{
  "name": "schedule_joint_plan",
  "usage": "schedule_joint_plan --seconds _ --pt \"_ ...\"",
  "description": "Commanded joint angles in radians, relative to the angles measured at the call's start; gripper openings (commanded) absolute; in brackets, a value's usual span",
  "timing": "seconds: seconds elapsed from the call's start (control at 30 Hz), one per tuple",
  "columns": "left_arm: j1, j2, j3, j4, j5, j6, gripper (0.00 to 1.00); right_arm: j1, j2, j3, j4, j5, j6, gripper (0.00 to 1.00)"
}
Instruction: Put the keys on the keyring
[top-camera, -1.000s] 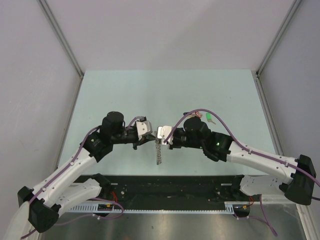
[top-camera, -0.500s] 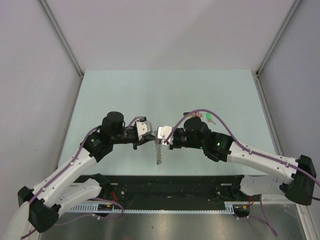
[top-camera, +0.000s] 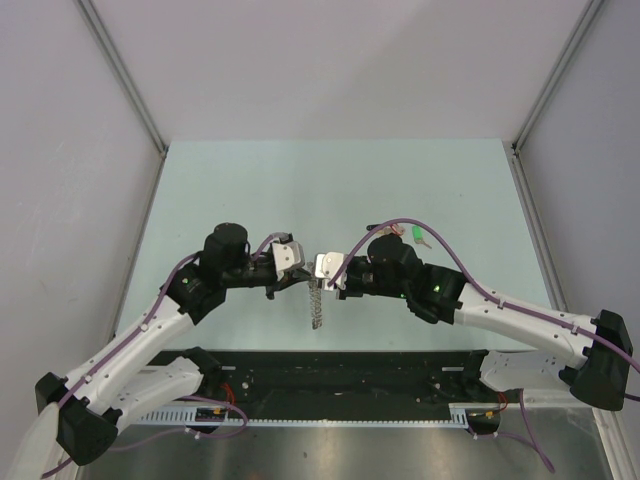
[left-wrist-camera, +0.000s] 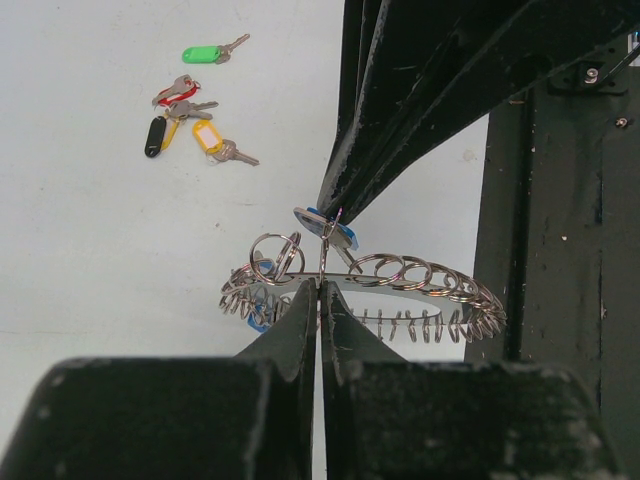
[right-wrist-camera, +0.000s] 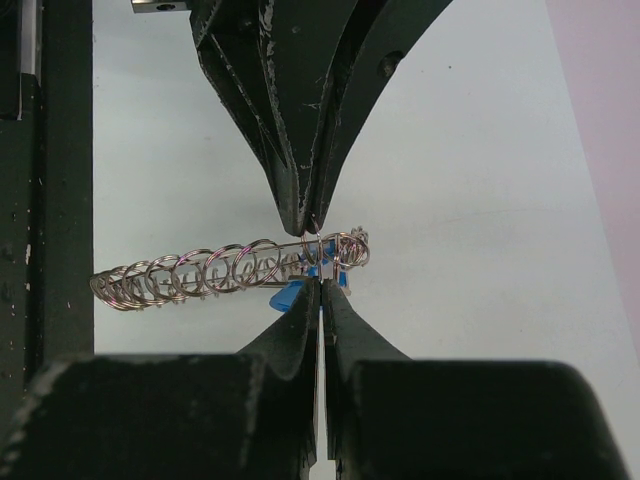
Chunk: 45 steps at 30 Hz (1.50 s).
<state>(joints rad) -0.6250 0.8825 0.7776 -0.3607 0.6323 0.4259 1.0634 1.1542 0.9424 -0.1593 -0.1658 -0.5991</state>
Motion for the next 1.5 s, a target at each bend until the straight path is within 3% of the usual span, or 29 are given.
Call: schedule_joint_plan --seconds 0.0,1.47 --pt "0.005 -0.02 0.002 0.055 0.04 0.001 0.0 0.004 -0.008 -0.001 0.024 -0.015 0.001 0.0" --pt "-0.005 -0.01 0.009 0.049 0.144 0.013 0.0 0.004 0.052 0.019 0.001 -0.147 -0.024 0.0"
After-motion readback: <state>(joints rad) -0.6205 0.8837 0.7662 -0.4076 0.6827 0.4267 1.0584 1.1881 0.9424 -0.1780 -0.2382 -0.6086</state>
